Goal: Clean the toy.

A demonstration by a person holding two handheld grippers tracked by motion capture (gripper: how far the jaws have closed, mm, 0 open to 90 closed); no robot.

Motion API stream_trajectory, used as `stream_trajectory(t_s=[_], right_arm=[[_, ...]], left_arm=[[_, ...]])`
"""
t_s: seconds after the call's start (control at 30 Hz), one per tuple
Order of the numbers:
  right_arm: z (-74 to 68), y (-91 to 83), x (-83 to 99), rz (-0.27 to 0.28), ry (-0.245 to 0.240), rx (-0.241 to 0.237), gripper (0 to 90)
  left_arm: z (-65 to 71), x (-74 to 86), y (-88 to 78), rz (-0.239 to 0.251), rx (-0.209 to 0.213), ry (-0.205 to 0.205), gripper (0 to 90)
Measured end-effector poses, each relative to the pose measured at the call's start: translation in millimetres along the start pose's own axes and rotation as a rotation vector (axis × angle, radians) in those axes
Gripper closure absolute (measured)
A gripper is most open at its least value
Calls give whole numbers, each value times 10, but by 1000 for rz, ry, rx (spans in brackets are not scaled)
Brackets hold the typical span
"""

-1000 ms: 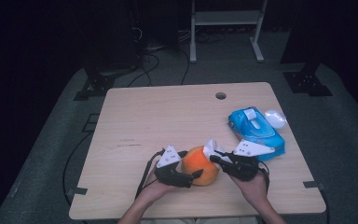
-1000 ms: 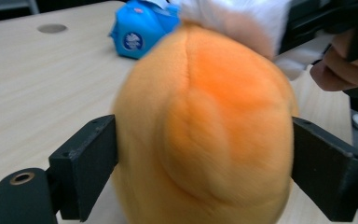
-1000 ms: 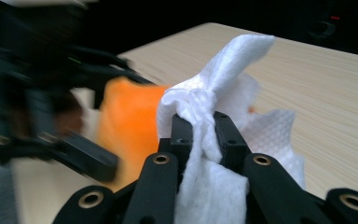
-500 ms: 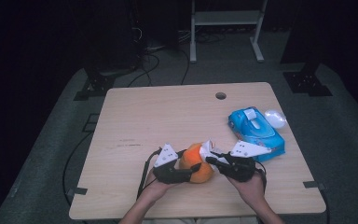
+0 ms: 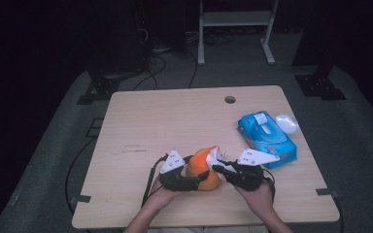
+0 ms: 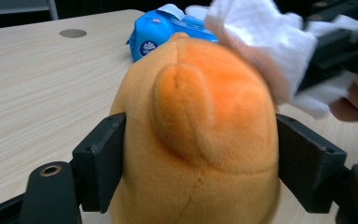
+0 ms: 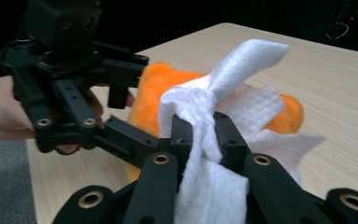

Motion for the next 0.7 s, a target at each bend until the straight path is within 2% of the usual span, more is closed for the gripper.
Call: stream_trajectory(t_s=[0.13,0.17,0.23,0.3,0.4,0.43,0.5,0.57,0.6,0.67,0.7], right_arm=[[194,-57,45,2,38,51,794],[227,-67,59,1,41,64,795],[232,-76,60,3,50,72,795],[144,-64,26,11,32,56,797],[-85,-31,-42,26,-11,-17,796],[-149,-17,-57,21,-30,-32,795],[-193,-1,-69,9,-75,-14,796],[-114,-14,-62,11,-56,-4,796],[-50,-30,-55,14,-31,8,796],[119,-69,-30,14,-1,50,796],[215,-97,-5,18,43,63,796]], left_arm=[[89,-5,5,-9,56,50,210],[113,-1,9,-14,59,75,212],[131,9,19,-21,31,111,234],[107,10,19,-19,12,105,272],[89,17,26,-15,1,88,306],[95,18,29,-19,2,95,310],[105,19,28,-19,-3,100,316],[104,27,24,-18,-3,104,322],[110,31,26,-16,0,109,324],[126,37,19,-20,17,132,323],[131,39,14,-19,27,141,319]])
Point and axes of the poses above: each handheld gripper's, and its own axes: y roughly forward along the jaws, x roughly out of its underside, z roughly to its right, the point moved 7 cm from there along y, roughly forward along the jaws, and after that the axes turned 2 degrees about z, right-handed, at the moved point
